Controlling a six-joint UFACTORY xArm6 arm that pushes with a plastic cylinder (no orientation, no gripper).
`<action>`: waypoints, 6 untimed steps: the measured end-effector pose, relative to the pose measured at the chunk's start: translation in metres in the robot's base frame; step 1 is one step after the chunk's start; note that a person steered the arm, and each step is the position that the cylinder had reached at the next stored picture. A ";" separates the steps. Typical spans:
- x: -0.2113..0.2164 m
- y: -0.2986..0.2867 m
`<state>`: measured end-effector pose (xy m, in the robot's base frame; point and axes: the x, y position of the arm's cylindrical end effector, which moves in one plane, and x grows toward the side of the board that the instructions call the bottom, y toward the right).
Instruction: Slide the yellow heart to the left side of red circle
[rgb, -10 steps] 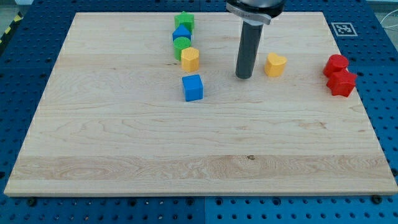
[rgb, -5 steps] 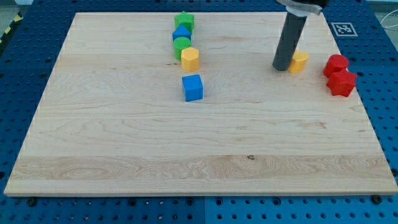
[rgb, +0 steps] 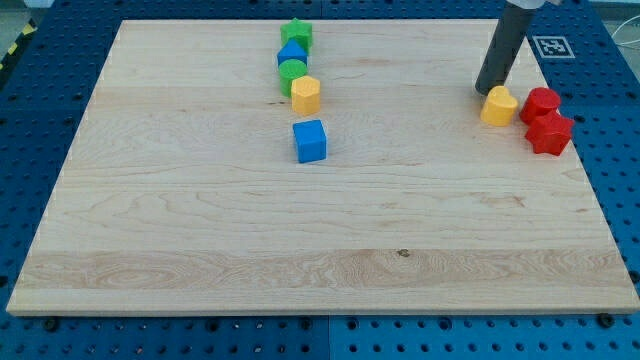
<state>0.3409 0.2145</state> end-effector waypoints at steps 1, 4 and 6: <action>-0.003 -0.011; 0.022 -0.031; 0.025 -0.029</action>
<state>0.3660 0.1855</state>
